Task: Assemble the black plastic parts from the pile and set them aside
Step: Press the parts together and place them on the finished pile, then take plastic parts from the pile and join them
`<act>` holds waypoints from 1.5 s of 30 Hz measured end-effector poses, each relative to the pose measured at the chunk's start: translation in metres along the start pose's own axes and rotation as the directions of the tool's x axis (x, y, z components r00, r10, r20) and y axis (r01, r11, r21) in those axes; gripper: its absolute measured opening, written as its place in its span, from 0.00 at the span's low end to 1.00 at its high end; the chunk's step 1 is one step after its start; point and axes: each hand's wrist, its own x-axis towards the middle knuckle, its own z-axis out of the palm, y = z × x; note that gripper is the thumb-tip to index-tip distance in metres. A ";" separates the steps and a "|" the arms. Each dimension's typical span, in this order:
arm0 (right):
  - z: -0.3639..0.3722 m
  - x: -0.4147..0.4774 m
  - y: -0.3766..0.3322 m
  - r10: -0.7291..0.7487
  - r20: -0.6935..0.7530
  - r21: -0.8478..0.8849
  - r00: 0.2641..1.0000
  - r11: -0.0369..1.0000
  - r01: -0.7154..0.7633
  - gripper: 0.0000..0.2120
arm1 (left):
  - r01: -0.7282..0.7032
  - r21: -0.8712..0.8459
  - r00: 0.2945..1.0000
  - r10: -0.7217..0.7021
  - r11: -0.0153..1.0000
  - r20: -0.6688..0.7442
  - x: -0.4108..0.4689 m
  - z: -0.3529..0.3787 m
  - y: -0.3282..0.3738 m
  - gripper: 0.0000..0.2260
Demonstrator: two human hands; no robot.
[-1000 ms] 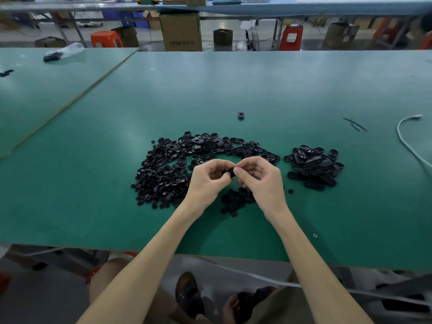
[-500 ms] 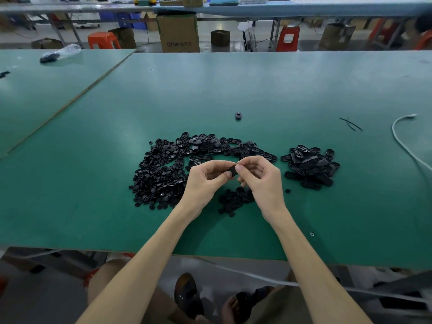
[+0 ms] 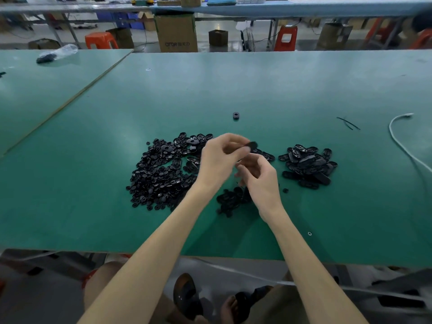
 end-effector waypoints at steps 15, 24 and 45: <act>-0.008 -0.003 -0.003 0.160 0.126 0.289 0.979 0.938 -0.190 0.08 | -0.066 0.198 0.936 -0.009 0.978 0.353 0.032 0.097 0.037 0.11; -0.001 -0.001 -0.004 0.062 0.065 -0.041 0.996 0.997 -0.060 0.06 | 0.006 0.317 0.988 -0.053 0.948 0.143 0.037 0.023 0.014 0.09; -0.001 -0.004 -0.003 0.059 0.052 -0.064 0.997 0.996 -0.055 0.04 | 0.176 0.419 0.980 -0.201 0.891 0.015 0.019 -0.072 -0.025 0.10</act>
